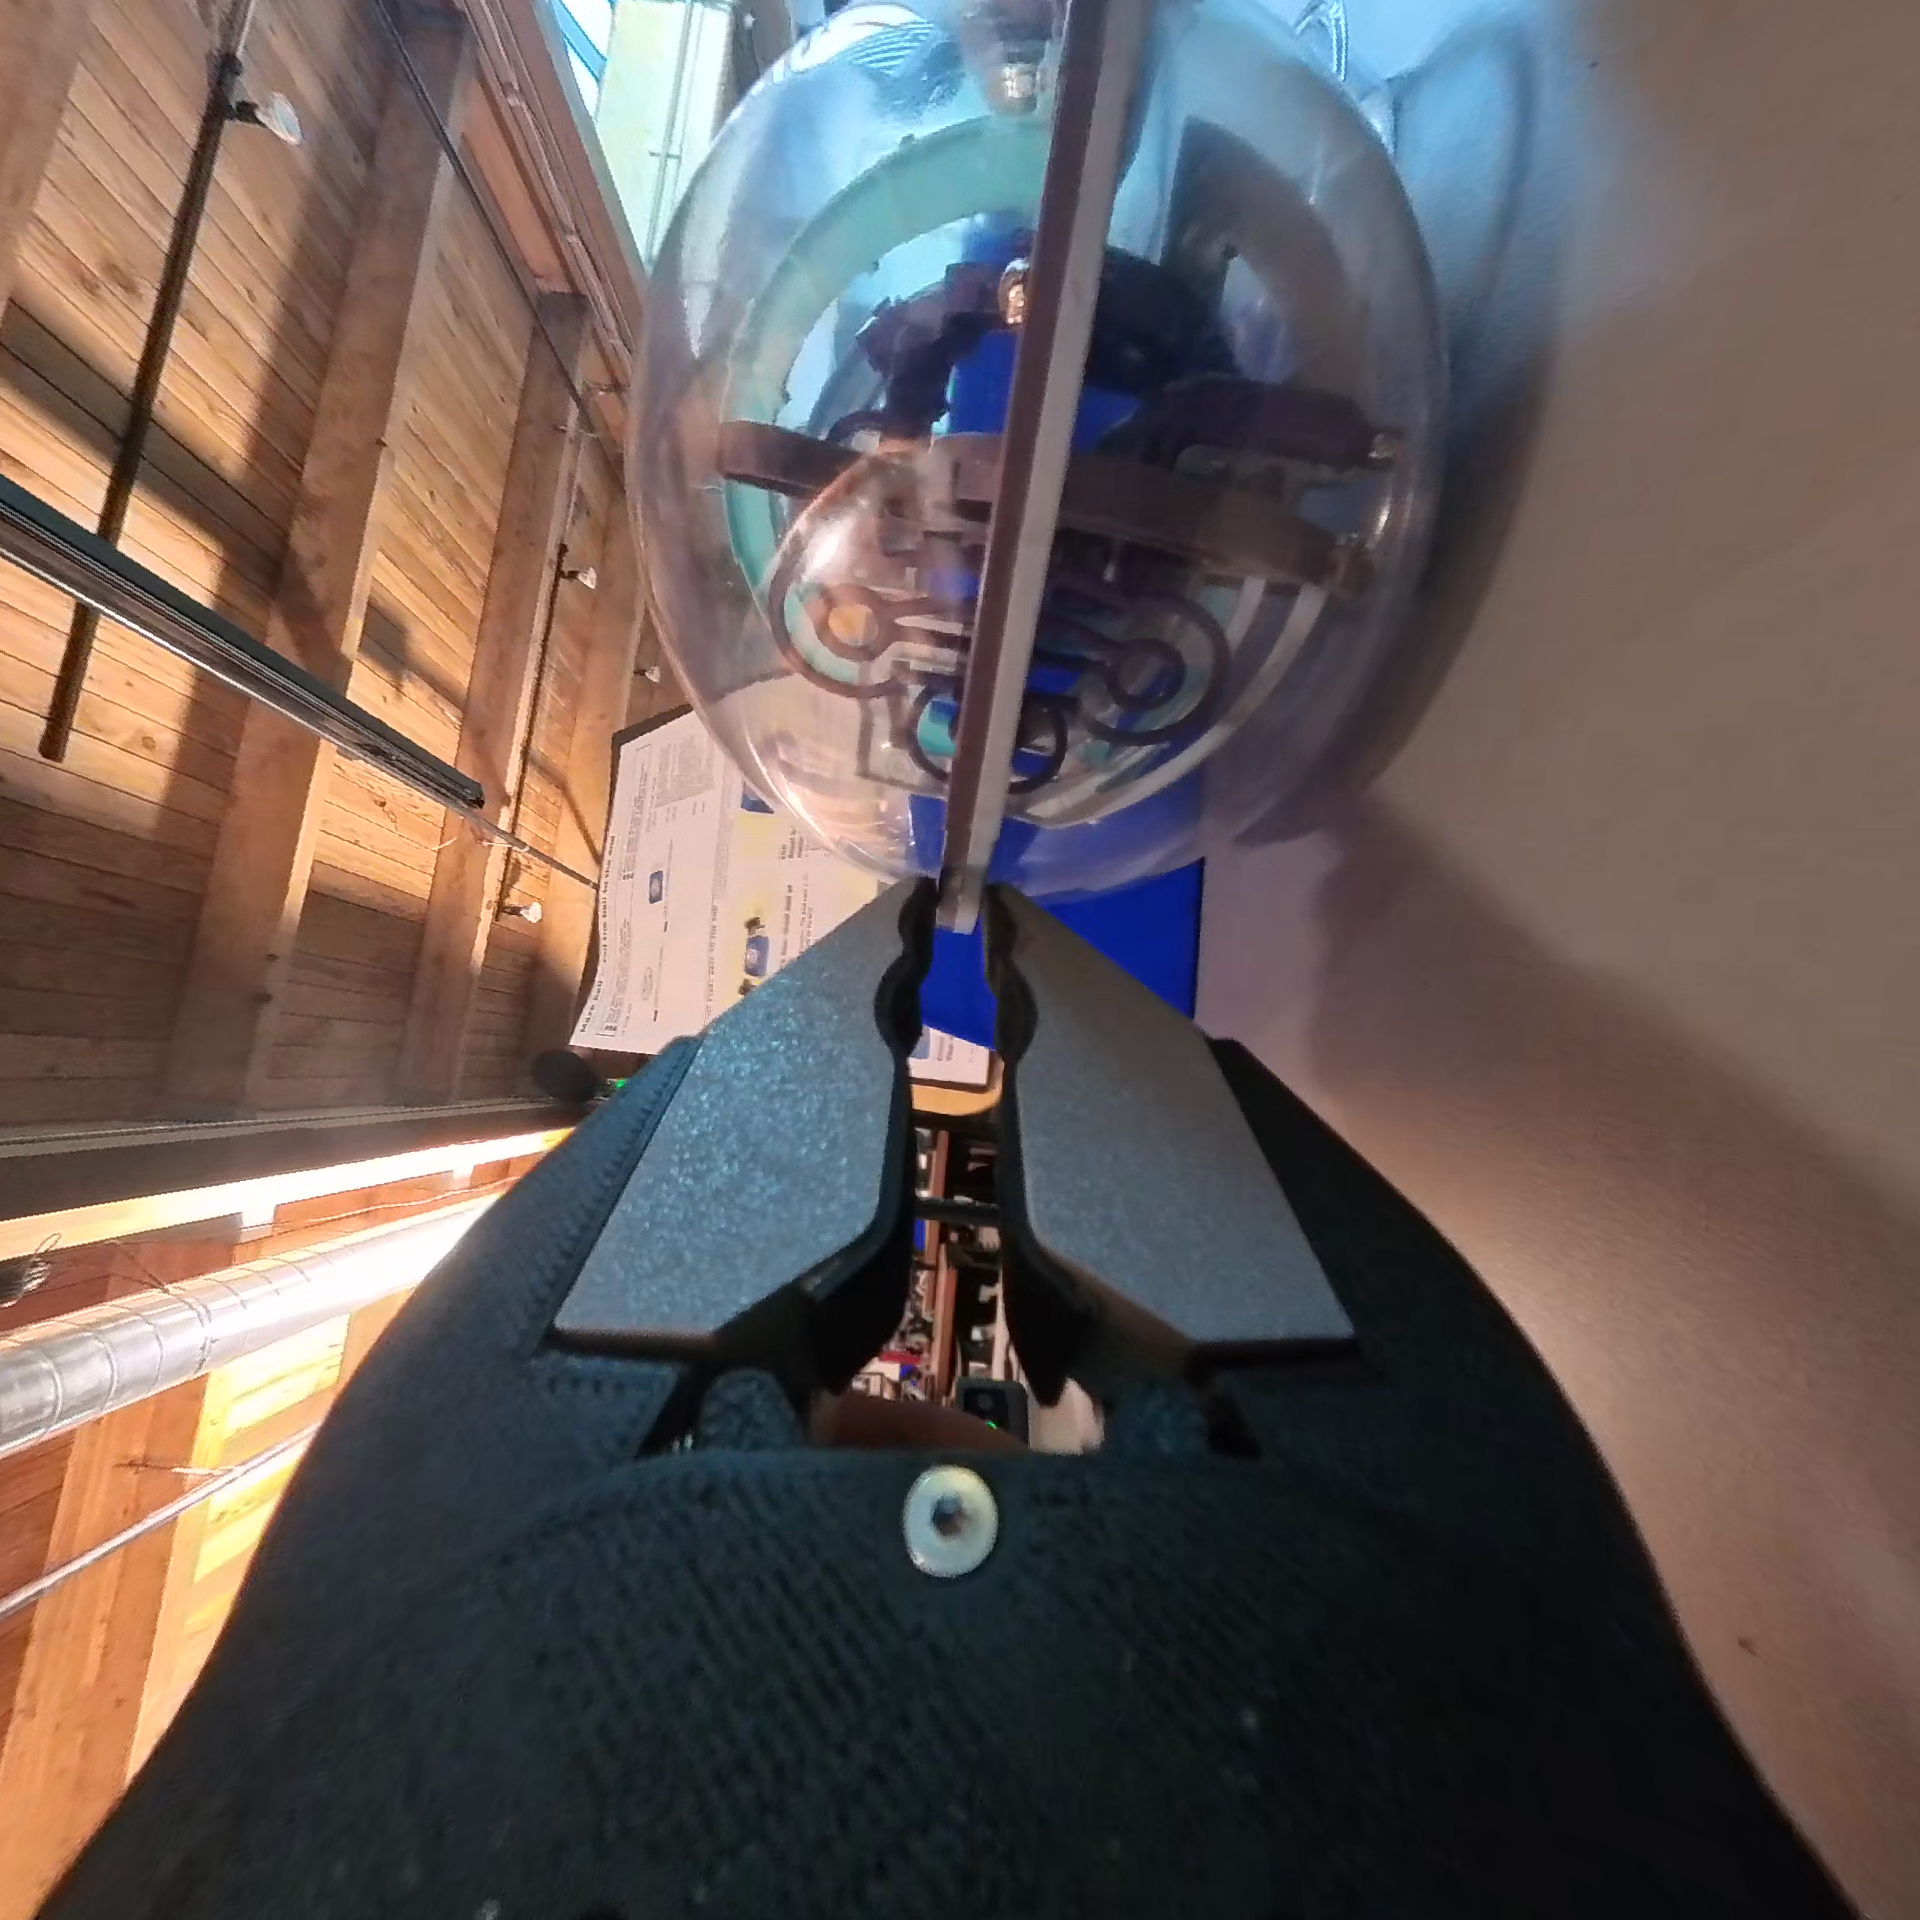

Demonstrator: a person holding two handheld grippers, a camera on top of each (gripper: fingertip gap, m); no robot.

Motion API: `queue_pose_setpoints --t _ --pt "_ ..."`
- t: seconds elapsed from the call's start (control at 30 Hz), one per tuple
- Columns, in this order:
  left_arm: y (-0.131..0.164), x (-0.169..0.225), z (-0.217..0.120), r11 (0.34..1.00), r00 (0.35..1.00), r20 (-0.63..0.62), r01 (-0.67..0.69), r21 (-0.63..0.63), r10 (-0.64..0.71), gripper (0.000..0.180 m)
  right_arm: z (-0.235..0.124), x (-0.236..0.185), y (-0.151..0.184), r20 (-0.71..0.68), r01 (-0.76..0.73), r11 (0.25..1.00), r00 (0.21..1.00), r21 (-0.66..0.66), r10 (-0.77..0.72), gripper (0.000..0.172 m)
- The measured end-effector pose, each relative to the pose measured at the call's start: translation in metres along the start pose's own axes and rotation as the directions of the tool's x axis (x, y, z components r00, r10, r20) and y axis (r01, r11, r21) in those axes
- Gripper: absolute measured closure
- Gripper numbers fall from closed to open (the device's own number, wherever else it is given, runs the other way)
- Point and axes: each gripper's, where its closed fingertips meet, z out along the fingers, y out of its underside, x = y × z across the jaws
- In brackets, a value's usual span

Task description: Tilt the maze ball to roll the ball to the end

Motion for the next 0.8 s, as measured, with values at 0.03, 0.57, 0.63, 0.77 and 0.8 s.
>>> queue_pose_setpoints --t 0.03,0.57,0.63,0.77,0.8 --pt "-0.001 0.000 0.000 1.000 1.000 0.006 0.001 0.004 -0.001 0.175 0.000 0.001 -0.001 -0.015 0.016 1.000 1.000 0.003 -0.016 0.165" --pt "-0.001 -0.002 -0.001 1.000 0.999 0.037 -0.012 0.012 0.012 0.175 0.004 -0.004 0.005 0.001 0.128 0.992 0.992 -0.015 -0.128 0.123" --pt "0.000 -0.003 0.000 1.000 0.999 0.038 -0.015 0.013 0.014 0.175 0.007 -0.006 0.008 -0.001 0.154 0.987 0.988 -0.033 -0.154 0.120" --pt "0.001 -0.004 0.001 1.000 0.999 0.036 -0.014 0.009 0.014 0.174 0.012 -0.010 0.011 -0.008 0.190 0.980 0.982 -0.064 -0.191 0.116" --pt "0.001 -0.005 0.001 1.000 0.999 0.035 -0.014 0.012 0.014 0.174 0.012 -0.010 0.012 -0.012 0.197 0.978 0.980 -0.067 -0.198 0.115"
